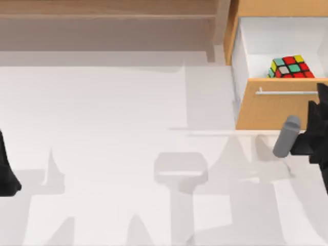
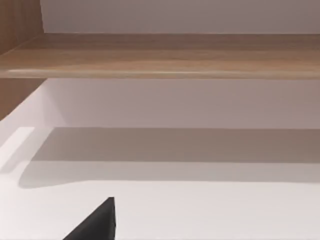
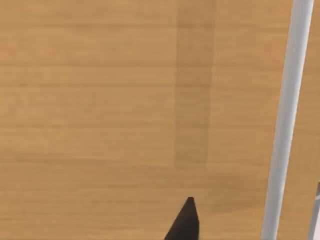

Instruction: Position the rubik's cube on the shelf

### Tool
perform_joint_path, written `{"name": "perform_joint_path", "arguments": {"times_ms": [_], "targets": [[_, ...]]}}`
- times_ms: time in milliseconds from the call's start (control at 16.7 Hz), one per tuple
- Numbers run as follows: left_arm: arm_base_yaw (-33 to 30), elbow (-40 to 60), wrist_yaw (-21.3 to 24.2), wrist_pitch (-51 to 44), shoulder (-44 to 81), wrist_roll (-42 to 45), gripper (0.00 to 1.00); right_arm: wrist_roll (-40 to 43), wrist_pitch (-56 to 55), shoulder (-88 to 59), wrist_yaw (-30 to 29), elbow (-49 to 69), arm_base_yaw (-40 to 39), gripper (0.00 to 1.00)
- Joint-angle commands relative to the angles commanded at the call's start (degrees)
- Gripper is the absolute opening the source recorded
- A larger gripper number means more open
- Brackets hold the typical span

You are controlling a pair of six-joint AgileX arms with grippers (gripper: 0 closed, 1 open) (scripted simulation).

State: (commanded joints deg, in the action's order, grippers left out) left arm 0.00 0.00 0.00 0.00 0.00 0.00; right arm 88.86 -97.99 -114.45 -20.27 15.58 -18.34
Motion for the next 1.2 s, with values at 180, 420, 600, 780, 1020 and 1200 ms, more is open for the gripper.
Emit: {"name": "perform_joint_path", "arguments": {"times_ms": [180, 420, 600, 780, 1020, 1200], "targets": [[0.0, 0.0, 0.0, 0.0, 0.0, 0.0, 1.0, 0.0, 0.0, 0.0, 0.0, 0.0, 0.0, 1.0], [0.0, 0.0, 0.0, 0.0, 0.0, 0.0, 1.0, 0.0, 0.0, 0.0, 0.0, 0.0, 0.0, 1.0], [0.0, 0.0, 0.0, 0.0, 0.0, 0.0, 1.0, 0.0, 0.0, 0.0, 0.0, 0.0, 0.0, 1.0], [0.0, 0.0, 0.0, 0.0, 0.0, 0.0, 1.0, 0.0, -0.8, 0.1, -0.3, -0.7, -0.4, 1.0], [0.0, 0.0, 0.0, 0.0, 0.0, 0.0, 1.0, 0.0, -3.6, 0.5, -1.8, -4.1, -1.8, 1.0], [0.0, 0.0, 0.0, 0.0, 0.0, 0.0, 1.0, 0.0, -2.6, -2.5, -1.7, -4.2, -1.6, 1.0]]}}
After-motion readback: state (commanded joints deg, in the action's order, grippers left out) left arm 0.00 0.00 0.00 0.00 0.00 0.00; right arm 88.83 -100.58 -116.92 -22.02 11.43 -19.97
